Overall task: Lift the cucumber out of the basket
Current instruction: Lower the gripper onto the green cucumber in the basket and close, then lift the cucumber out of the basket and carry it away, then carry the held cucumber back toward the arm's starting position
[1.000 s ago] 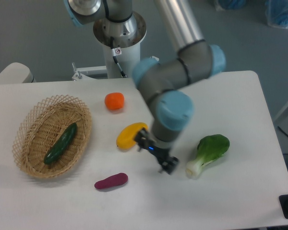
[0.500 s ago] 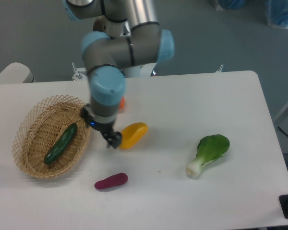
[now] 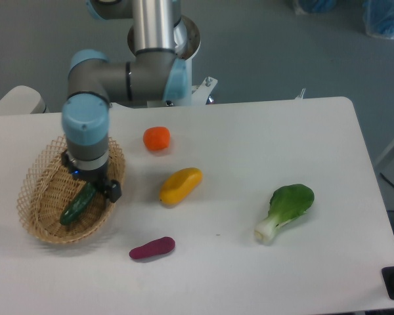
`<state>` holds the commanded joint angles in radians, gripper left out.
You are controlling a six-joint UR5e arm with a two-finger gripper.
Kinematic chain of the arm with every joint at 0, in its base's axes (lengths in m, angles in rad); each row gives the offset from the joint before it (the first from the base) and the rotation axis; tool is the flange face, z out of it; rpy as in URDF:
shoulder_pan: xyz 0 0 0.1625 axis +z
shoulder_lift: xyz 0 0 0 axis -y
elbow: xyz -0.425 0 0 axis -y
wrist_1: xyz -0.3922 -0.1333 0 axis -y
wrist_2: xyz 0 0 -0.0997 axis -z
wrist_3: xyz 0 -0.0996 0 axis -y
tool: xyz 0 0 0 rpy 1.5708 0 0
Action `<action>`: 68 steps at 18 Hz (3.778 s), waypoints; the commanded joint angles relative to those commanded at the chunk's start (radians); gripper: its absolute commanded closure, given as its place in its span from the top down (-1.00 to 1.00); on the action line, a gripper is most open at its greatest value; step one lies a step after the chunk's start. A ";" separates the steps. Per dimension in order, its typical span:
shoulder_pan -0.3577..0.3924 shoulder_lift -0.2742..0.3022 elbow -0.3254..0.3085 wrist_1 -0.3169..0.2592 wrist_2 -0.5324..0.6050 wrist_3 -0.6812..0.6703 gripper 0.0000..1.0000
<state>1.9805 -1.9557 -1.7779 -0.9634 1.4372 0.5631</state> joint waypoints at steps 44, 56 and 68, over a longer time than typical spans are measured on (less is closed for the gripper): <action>0.339 -0.092 0.412 -0.357 0.029 0.375 -0.93; 0.501 -0.342 0.653 -0.354 0.086 0.629 -0.93; 0.508 -0.385 0.704 -0.360 0.137 0.684 -0.85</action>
<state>2.4881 -2.3408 -1.0738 -1.3238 1.5739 1.2470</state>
